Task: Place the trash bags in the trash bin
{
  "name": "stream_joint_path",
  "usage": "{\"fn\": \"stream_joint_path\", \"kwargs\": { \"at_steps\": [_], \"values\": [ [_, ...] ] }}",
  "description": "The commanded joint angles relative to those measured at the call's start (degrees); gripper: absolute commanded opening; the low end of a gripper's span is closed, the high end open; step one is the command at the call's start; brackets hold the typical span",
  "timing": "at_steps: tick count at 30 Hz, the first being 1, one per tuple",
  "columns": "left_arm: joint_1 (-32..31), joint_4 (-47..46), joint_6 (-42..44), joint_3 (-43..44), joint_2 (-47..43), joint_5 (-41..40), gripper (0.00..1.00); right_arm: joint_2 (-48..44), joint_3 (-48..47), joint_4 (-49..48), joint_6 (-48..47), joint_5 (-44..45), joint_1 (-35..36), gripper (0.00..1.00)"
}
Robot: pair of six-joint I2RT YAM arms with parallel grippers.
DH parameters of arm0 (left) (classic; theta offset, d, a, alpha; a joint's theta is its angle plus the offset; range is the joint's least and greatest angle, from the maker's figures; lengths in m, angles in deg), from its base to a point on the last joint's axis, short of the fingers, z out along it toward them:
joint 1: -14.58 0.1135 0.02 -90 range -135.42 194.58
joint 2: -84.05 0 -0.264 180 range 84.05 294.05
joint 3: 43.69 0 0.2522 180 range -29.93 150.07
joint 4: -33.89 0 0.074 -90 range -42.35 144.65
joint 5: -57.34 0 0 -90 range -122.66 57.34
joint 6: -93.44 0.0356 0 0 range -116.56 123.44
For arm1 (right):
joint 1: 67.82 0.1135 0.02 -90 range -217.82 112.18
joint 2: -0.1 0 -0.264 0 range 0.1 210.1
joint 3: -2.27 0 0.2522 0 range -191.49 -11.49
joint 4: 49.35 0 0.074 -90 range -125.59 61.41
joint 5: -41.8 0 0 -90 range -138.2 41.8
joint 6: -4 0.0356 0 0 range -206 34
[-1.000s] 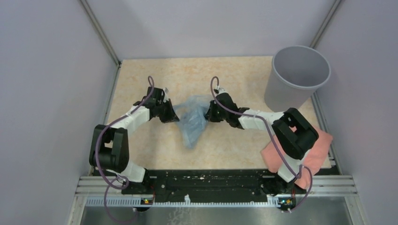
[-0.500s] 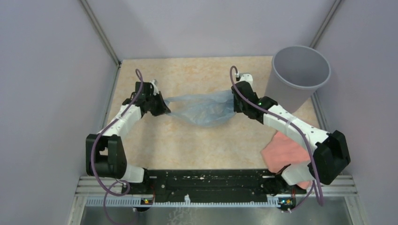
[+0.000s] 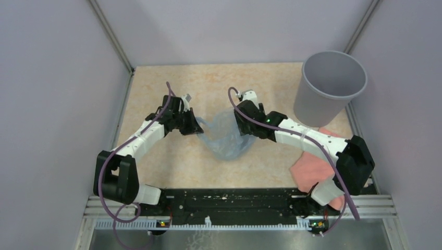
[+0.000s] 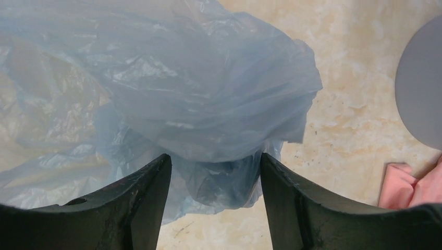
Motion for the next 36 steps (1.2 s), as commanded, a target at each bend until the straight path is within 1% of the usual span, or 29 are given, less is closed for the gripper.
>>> {"fn": "stream_joint_path", "kwargs": {
  "at_steps": [1,3,6,9,12,17,20,22,24,28,31,34,36],
  "values": [
    [0.20,-1.52,-0.79,0.11,-0.80,-0.25,0.00,-3.30,-0.17,-2.63,1.78,1.00,2.46,0.64],
    [0.20,-1.60,-0.80,0.35,-0.49,-0.06,0.00,-2.21,0.24,-3.20,2.55,0.45,2.82,0.64],
    [0.20,-1.51,-0.71,0.54,-0.27,-0.04,0.00,-0.15,-1.04,-2.20,2.96,2.26,3.80,0.65],
    [0.20,-1.19,-0.24,0.60,0.19,-0.31,0.00,-0.40,-2.78,0.73,2.68,6.08,3.82,0.74],
    [0.20,-1.11,0.23,0.51,0.98,-0.83,0.00,-3.44,-3.22,1.95,1.67,7.30,3.79,0.81],
    [0.29,-1.70,0.26,0.39,1.82,-0.99,0.00,-7.87,-3.71,4.65,1.84,6.04,3.98,0.81],
    [0.30,-1.65,0.47,0.68,2.15,-1.08,0.00,-9.65,-2.71,4.07,1.60,4.63,4.93,0.78],
    [0.29,-1.55,0.61,0.96,2.33,-1.20,0.00,-9.89,-1.79,2.67,1.60,2.56,5.19,0.75],
    [0.29,-1.43,0.76,1.24,2.49,-1.22,0.00,-9.06,-0.43,0.30,1.58,0.17,5.23,0.68],
    [0.29,-0.57,1.28,2.38,2.78,-1.48,0.00,-4.79,1.60,-4.11,2.28,-2.23,4.71,0.50],
    [0.29,0.16,1.55,3.57,2.60,-1.05,0.00,-0.75,2.83,-9.71,2.31,-5.83,2.44,0.37],
    [0.20,1.08,1.01,6.20,1.34,1.33,0.00,3.95,2.50,-16.46,2.23,-9.05,-0.15,0.30],
    [-0.12,1.81,0.08,9.60,-0.29,3.90,0.00,8.22,1.93,-20.71,2.13,-10.87,-1.02,0.27]
  ]
}}
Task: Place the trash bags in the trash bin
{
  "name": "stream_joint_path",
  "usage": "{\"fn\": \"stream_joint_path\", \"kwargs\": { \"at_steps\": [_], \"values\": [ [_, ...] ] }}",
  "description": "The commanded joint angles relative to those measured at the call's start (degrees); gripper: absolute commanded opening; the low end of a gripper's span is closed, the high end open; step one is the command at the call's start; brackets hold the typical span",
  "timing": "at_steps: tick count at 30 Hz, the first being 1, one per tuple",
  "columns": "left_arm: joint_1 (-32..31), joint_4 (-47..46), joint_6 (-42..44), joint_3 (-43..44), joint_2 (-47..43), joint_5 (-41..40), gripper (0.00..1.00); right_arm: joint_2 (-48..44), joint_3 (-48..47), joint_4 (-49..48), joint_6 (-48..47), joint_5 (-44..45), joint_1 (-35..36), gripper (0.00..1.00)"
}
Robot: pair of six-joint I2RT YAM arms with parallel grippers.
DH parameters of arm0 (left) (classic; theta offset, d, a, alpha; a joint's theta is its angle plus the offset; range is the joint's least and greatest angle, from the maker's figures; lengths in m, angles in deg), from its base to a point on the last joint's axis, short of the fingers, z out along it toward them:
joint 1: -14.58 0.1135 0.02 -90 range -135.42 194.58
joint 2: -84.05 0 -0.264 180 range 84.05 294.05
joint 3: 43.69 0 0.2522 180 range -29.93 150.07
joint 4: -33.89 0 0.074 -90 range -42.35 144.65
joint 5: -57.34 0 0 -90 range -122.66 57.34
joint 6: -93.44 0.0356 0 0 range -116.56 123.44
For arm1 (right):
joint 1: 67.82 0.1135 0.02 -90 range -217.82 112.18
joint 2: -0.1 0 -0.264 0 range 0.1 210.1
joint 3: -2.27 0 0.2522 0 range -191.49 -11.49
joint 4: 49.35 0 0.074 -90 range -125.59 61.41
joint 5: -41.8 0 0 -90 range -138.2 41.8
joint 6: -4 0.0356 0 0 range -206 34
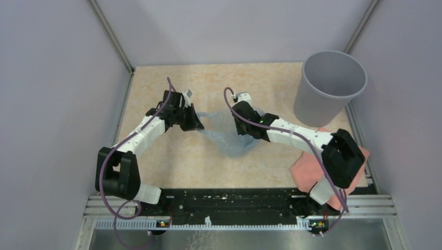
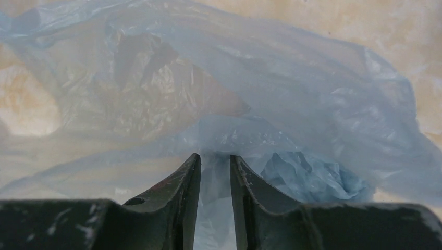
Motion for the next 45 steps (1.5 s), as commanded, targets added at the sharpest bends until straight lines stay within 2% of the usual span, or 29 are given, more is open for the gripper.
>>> {"fn": "stream_joint_path", "kwargs": {
  "at_steps": [1,6,10,13,17,19,23,26,31,38,45],
  "values": [
    [-0.60,0.78,-1.14,8.33,-3.58,5.48,0.00,7.93,-1.69,-12.68,0.15,-5.74,-2.54,0.26],
    [-4.29,1.92,-3.72,14.84,-9.46,6.23,0.00,16.30,-6.90,-14.85,0.43,-6.66,-3.09,0.24],
    [-4.37,3.33,-3.67,15.96,-12.44,3.13,0.00,17.95,-7.20,-16.07,0.94,-6.78,-3.17,0.24],
    [-4.32,3.02,-4.11,15.76,-14.07,0.93,0.00,19.49,-7.17,-15.96,0.85,-6.90,-3.37,0.28],
    [-4.36,1.03,-3.86,13.64,-14.89,-2.41,0.00,19.33,-7.35,-14.59,0.33,-7.03,-3.37,0.41],
    [-4.30,0.49,-3.31,11.70,-14.07,-3.66,0.00,17.34,-7.34,-14.05,-0.07,-7.47,-3.37,0.51],
    [-4.24,-2.72,-3.59,5.94,-11.70,-4.67,0.00,12.84,-9.11,-11.12,-0.38,-10.81,-2.93,0.64],
    [-4.29,-4.65,-3.70,2.35,-9.79,-6.24,0.00,9.23,-10.60,-8.57,-0.75,-11.89,-1.71,0.72],
    [-3.73,-3.11,-3.23,1.56,-5.05,-10.08,0.00,4.06,-11.78,-5.21,-1.44,-12.28,-0.96,0.78],
    [-0.96,-4.40,-1.95,-1.10,-2.68,-10.10,0.00,-3.45,-10.28,-0.75,-1.36,-9.13,-1.76,0.81],
    [0.58,-4.40,-0.67,-2.38,-1.67,-9.81,0.00,-15.02,2.46,-4.03,2.36,-11.33,-9.23,0.64]
  ]
}}
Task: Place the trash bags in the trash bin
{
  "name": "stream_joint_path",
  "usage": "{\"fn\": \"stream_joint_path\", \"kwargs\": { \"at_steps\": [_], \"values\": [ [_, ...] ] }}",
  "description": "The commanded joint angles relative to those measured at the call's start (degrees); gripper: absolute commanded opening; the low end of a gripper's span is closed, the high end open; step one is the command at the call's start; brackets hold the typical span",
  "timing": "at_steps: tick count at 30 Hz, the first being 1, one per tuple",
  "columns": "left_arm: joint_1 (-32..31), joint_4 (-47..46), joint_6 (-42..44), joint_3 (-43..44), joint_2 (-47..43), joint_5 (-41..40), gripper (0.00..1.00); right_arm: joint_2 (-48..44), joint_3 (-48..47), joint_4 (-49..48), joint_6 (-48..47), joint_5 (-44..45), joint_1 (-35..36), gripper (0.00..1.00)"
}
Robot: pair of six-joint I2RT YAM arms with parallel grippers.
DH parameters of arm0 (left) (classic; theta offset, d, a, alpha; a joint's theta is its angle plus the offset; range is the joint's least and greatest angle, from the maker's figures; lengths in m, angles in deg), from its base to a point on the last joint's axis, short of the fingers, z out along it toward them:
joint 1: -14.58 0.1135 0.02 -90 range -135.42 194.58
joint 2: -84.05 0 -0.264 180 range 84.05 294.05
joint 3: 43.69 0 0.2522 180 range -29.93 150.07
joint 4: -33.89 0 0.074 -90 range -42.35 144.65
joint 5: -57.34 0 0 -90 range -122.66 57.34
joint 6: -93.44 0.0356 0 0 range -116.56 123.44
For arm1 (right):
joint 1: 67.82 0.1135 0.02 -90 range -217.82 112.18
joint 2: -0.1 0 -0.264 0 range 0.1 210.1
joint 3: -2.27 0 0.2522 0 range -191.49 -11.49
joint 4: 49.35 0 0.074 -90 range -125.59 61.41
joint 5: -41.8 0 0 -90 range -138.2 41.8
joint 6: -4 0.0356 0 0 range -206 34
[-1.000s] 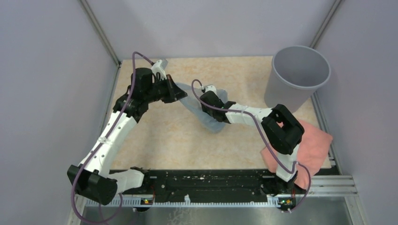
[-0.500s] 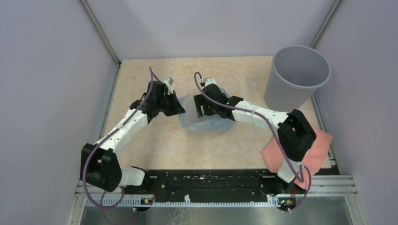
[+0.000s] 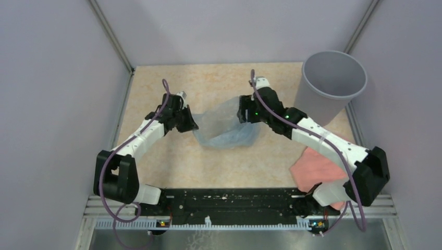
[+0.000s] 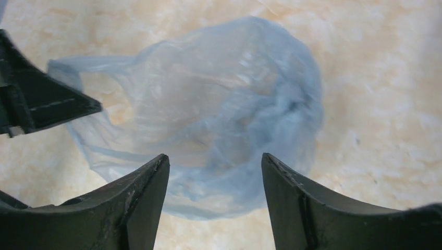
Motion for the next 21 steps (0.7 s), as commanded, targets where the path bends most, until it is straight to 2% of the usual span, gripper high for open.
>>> {"fn": "stream_joint_path", "kwargs": {
  "at_steps": [1,5,9,13,18,21],
  "values": [
    [0.78,-2.52,1.76,-0.71,1.14,-0.23,0.00,-8.12,7.95,-2.68,3.18,-1.15,-5.03,0.62],
    [1.31,-2.71,2.15,-0.99,2.56,-0.09,0.00,-12.99,16.09,-6.58,5.95,-5.00,-10.14,0.54],
    [1.73,-2.79,2.34,-1.05,3.75,0.28,0.00,-15.81,24.43,-13.98,10.15,-12.96,-15.50,0.50],
    [2.15,-2.86,2.68,-0.66,4.97,0.32,0.00,-15.01,30.36,-23.01,13.58,-20.19,-18.63,0.54],
    [3.15,-2.60,2.60,0.56,7.51,1.42,0.00,-10.52,33.96,-31.59,16.57,-23.13,-20.02,0.63],
    [3.27,-2.53,2.39,1.37,9.19,2.40,0.00,-6.87,35.34,-36.27,17.91,-24.67,-20.80,0.64]
  ]
}}
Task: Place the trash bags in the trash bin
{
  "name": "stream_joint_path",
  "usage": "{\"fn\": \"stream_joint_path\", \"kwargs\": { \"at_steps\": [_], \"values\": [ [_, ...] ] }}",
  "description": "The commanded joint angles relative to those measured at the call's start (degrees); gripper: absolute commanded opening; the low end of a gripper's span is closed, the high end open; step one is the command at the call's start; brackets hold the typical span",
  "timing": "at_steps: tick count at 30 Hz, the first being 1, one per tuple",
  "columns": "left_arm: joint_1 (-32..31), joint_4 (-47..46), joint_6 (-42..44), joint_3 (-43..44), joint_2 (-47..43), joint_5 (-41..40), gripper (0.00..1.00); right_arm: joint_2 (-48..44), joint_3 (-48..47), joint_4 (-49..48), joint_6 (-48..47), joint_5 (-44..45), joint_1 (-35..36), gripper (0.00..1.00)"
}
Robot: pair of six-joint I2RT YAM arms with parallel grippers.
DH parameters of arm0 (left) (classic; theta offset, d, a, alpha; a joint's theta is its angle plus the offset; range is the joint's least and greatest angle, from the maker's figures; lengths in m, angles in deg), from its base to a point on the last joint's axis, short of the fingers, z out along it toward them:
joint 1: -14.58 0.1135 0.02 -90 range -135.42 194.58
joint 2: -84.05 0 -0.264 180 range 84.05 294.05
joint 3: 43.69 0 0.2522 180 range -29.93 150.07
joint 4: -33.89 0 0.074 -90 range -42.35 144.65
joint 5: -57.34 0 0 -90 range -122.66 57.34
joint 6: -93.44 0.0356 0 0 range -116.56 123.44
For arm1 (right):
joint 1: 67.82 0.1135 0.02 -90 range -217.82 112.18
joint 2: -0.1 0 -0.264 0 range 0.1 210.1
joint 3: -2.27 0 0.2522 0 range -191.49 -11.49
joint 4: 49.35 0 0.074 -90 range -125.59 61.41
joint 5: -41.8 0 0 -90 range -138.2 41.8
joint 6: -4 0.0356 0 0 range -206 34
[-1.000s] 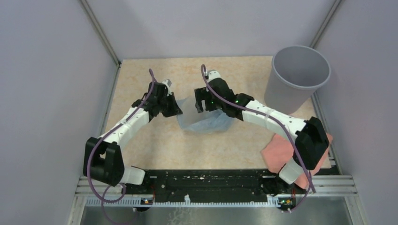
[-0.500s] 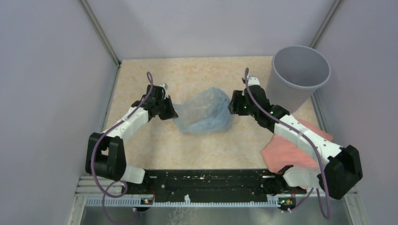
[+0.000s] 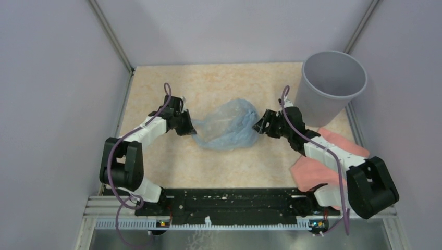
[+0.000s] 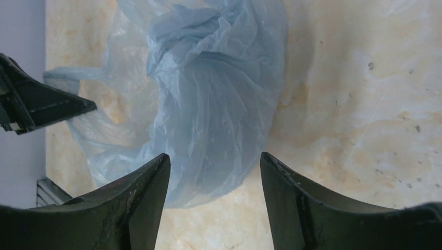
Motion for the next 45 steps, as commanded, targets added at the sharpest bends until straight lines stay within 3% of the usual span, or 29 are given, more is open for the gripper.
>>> {"fn": "stream_joint_path", "kwargs": {
  "at_steps": [1,6,8,10,12,15,16,20,22,24,28,30,33,35,40,41,45],
  "values": [
    [0.52,-1.99,0.68,2.39,2.35,2.26,0.00,5.07,1.63,-13.25,3.48,-5.02,-1.66,0.64],
    [0.52,-1.70,0.56,3.87,3.81,2.93,0.00,10.33,2.21,-18.18,3.27,-5.30,-1.81,0.72],
    [0.52,-1.31,0.73,4.74,4.28,3.19,0.00,12.41,1.97,-20.37,3.53,-5.53,-1.90,0.70],
    [0.52,-1.10,0.81,5.55,4.62,3.67,0.00,14.50,0.63,-20.95,3.87,-6.23,-1.94,0.59],
    [0.52,-0.91,0.96,6.49,4.54,4.95,0.00,14.52,-1.64,-18.11,3.74,-6.39,-1.83,0.38],
    [0.52,0.43,1.39,9.98,3.30,7.41,0.00,10.79,-8.35,-5.97,-0.21,-0.30,-0.47,0.05],
    [0.48,0.64,1.44,11.84,1.77,9.15,0.00,9.17,-11.85,-0.72,-2.68,2.12,0.38,0.00],
    [-4.02,0.56,-0.06,28.13,-5.28,12.91,0.00,2.80,-33.13,18.36,-13.25,18.51,9.24,0.00],
    [-10.18,0.44,2.36,38.69,-7.92,7.92,0.00,0.74,-45.10,21.99,-19.64,27.86,16.74,0.00],
    [-14.79,-1.93,4.63,42.63,-10.32,2.88,0.00,-0.06,-49.78,20.89,-24.35,34.26,23.40,0.00],
    [-14.20,-5.43,3.36,27.02,-11.36,-4.60,0.00,6.57,-42.55,18.72,-24.56,35.59,23.17,0.00],
    [-11.37,-4.58,0.06,19.02,-7.53,2.62,0.00,13.94,-36.05,18.03,-20.05,26.80,19.32,0.00],
    [-10.69,-8.85,-0.72,7.92,-7.25,5.56,0.00,14.51,-24.45,10.44,-16.00,25.98,20.54,0.00],
    [-10.60,-12.08,-0.36,3.62,-9.67,4.26,0.00,11.09,-19.99,6.87,-13.80,25.61,20.69,0.00],
    [-10.64,-12.17,0.56,1.77,-10.32,2.84,0.00,9.31,-21.57,10.30,-15.17,25.73,20.74,0.01],
    [-10.64,-11.66,0.72,1.86,-10.15,2.48,0.00,8.87,-21.61,10.65,-15.20,25.07,20.82,0.05],
    [-10.34,-8.01,1.22,3.25,-8.96,-1.33,0.00,5.50,-21.49,12.77,-15.49,23.63,21.91,0.40]
  ]
}}
